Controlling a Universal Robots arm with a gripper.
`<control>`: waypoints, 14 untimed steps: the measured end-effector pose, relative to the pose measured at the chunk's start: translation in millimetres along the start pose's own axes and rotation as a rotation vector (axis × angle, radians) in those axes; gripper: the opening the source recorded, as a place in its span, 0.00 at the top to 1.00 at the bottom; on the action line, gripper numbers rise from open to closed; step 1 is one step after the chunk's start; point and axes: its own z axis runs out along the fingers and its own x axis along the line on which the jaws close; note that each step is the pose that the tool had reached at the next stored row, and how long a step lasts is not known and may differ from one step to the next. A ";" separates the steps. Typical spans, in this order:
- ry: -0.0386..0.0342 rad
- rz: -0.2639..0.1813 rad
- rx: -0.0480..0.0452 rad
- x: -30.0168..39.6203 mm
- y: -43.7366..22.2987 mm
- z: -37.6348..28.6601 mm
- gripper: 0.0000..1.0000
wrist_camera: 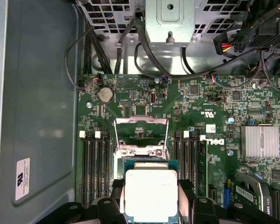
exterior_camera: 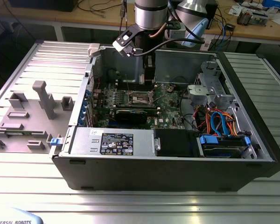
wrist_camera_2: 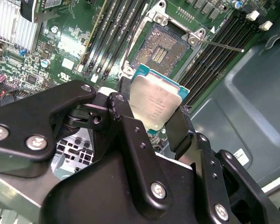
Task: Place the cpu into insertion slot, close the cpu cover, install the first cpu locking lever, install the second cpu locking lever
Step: 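Place the cpu into insertion slot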
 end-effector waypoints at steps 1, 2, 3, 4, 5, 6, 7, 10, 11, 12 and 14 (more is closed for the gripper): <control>0.0000 0.000 0.0000 0.0 -0.6 1.6 0.46; -0.0002 0.000 0.0001 -0.1 -1.4 3.6 0.46; 0.0000 0.000 0.0001 0.0 -1.9 5.2 0.46; -0.0001 0.000 0.0003 0.1 -2.1 7.2 0.46; -0.0001 0.000 0.0010 0.4 -2.2 9.0 0.46; -0.0001 0.000 0.0018 0.5 -2.3 10.9 0.46; -0.0002 0.000 0.0026 0.6 -2.5 12.5 0.46; -0.0002 0.000 0.0076 0.6 -2.9 17.0 0.46; -0.0003 0.000 0.0079 0.6 -2.9 16.9 0.46; -0.0003 0.000 0.0079 0.6 -2.8 16.9 0.46; -0.0001 0.000 0.0101 0.6 -2.8 17.2 0.46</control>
